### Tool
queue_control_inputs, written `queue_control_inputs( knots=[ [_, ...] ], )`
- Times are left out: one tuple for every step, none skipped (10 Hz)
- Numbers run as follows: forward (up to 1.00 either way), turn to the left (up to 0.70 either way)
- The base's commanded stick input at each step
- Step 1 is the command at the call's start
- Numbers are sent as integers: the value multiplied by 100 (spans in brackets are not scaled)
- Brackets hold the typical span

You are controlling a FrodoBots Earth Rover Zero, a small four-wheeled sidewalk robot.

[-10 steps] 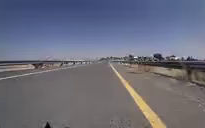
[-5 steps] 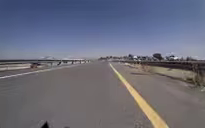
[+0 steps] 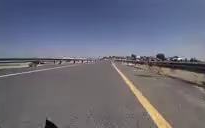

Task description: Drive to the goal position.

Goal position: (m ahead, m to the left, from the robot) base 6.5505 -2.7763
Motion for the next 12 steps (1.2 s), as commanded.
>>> queue_control_inputs(
  knots=[
    [100, 0],
    [100, 0],
    [100, 0],
    [100, 0],
    [100, 0],
    [100, 0],
    [100, 0],
    [100, 0],
    [100, 0],
    [100, 0],
    [100, 0],
    [100, 0]
  ],
)
